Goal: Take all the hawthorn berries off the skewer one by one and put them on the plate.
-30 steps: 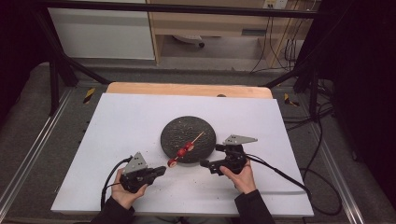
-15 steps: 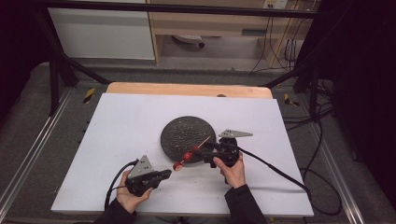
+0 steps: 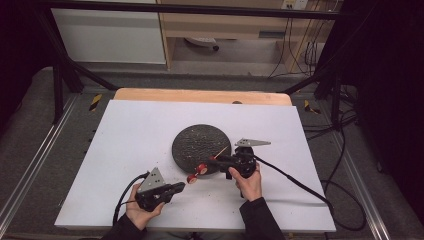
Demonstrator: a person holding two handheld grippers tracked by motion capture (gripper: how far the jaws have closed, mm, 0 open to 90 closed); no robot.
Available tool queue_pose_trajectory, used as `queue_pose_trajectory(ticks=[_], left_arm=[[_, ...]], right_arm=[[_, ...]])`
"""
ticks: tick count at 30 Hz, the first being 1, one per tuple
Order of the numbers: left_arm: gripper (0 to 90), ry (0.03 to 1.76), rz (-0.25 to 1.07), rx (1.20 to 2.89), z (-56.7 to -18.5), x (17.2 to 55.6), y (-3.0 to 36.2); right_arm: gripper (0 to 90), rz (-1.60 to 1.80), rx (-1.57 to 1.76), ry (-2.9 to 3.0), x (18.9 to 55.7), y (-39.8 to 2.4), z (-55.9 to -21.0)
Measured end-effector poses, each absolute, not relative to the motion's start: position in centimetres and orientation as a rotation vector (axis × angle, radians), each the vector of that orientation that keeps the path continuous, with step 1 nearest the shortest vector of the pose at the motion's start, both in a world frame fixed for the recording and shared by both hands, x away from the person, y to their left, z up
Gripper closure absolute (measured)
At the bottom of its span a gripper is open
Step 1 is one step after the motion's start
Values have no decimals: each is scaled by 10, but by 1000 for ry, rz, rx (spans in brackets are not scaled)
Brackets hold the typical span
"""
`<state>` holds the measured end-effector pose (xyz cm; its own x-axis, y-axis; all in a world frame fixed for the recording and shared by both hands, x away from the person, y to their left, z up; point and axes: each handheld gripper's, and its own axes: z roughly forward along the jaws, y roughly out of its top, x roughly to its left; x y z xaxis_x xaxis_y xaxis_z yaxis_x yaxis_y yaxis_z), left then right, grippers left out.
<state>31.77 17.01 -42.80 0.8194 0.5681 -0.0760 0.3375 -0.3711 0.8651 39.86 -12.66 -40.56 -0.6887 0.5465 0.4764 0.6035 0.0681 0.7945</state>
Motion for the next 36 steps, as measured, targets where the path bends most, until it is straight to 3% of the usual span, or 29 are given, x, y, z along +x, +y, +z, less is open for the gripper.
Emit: queue_pose_trajectory(ticks=[24,36], left_arm=[[884,692,309,1968,-428,316,189],[884,763,327,1925,-425,322,206]], right_arm=[[603,-1835,-1372,-2245,438,-167,-356],[604,-1680,-1450,-2353,462,-143,-393]])
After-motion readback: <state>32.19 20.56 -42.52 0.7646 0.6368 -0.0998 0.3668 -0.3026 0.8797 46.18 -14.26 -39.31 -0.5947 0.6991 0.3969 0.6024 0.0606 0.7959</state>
